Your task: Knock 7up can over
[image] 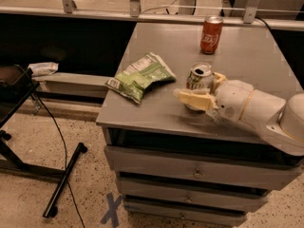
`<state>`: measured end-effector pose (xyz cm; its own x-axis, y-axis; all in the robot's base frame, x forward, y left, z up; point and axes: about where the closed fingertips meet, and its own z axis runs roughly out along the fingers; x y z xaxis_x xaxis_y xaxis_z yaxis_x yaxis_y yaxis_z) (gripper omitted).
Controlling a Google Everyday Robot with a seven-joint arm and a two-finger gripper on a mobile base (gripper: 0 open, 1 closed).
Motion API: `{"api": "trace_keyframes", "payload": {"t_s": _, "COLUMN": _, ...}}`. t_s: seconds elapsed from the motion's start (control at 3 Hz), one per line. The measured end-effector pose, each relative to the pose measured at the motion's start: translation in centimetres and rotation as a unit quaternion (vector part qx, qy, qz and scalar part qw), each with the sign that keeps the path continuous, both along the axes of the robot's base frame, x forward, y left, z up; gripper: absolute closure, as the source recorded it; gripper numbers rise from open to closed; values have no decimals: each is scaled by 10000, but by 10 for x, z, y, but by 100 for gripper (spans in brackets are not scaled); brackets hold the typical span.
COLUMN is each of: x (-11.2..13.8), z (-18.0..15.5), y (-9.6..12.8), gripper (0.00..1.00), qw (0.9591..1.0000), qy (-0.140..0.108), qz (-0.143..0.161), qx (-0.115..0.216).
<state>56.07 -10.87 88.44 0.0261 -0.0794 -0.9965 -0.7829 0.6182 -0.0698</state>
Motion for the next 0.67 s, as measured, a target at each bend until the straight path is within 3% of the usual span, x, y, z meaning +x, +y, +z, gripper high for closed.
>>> {"api": "trace_keyframes", "payload": {"t_s": 0.33, "x": 4, "z": 22, "y": -1, "gripper": 65, "qw": 9985, "qy": 5, "qz": 224, "qx": -496}}
{"api": "trace_keyframes", "payload": {"t_s": 0.67, "x": 11, "z": 52, "y": -2, "gripper": 63, "qw": 9907, "qy": 123, "qz": 536, "qx": -1244}}
